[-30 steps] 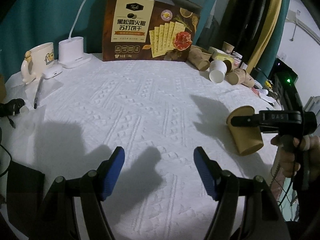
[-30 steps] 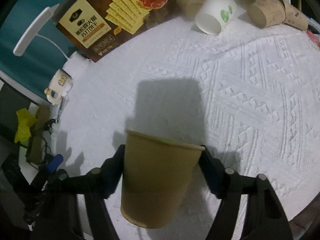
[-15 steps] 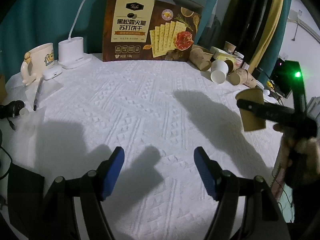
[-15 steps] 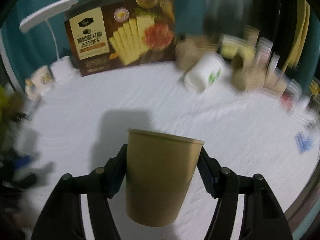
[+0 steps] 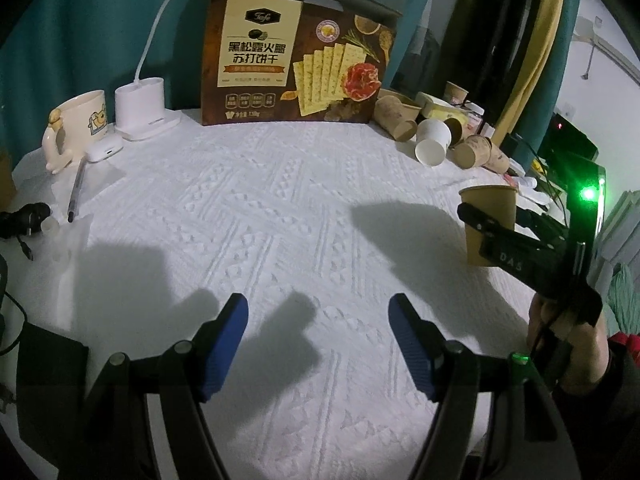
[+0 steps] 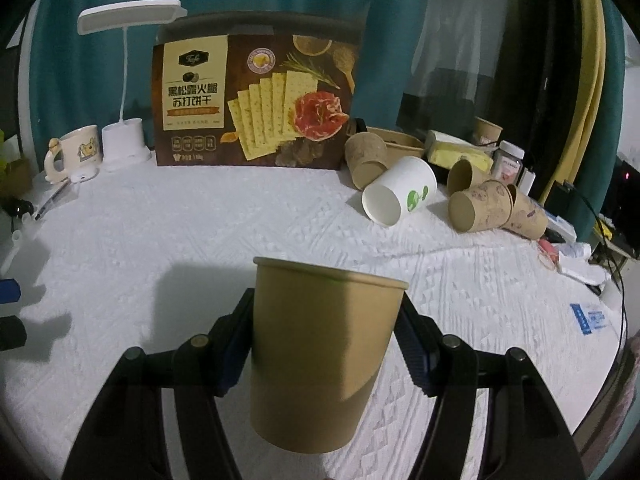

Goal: Flip cup upright
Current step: 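Rotate the held tan cup with the right gripper until its rim faces up, then lower the upright tan cup onto the table and open the right gripper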

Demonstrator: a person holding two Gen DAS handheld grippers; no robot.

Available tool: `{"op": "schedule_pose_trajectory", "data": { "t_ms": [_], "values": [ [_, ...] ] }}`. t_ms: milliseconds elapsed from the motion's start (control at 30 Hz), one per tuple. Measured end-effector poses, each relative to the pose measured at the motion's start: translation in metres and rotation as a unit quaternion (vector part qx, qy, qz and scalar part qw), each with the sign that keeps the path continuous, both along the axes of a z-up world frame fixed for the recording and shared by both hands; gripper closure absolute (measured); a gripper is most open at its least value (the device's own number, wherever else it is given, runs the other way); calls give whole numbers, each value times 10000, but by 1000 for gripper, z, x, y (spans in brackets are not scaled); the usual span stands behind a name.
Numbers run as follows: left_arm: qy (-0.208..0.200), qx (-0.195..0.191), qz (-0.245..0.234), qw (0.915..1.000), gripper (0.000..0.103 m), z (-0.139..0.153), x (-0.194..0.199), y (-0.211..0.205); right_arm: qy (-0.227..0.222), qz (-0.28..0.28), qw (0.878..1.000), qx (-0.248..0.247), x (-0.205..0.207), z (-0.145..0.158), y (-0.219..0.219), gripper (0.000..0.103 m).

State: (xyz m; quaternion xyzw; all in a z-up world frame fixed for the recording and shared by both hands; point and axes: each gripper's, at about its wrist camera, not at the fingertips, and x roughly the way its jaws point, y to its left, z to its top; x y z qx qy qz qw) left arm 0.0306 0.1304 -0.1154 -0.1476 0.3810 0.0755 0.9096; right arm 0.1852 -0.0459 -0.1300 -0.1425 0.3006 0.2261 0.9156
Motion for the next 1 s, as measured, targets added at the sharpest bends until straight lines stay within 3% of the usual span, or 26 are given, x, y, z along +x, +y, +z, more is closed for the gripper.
{"op": "schedule_pose_trajectory", "data": {
  "t_ms": [333,1000],
  "values": [
    [-5,9,-161,9999,30,1,-3,-15,140,52,9994,317,-16,-6,-23,40],
    [7,103,-435,9990,30,3,-23,-47,217,80,9993,286,-55,-18,-46,40]
  ]
}}
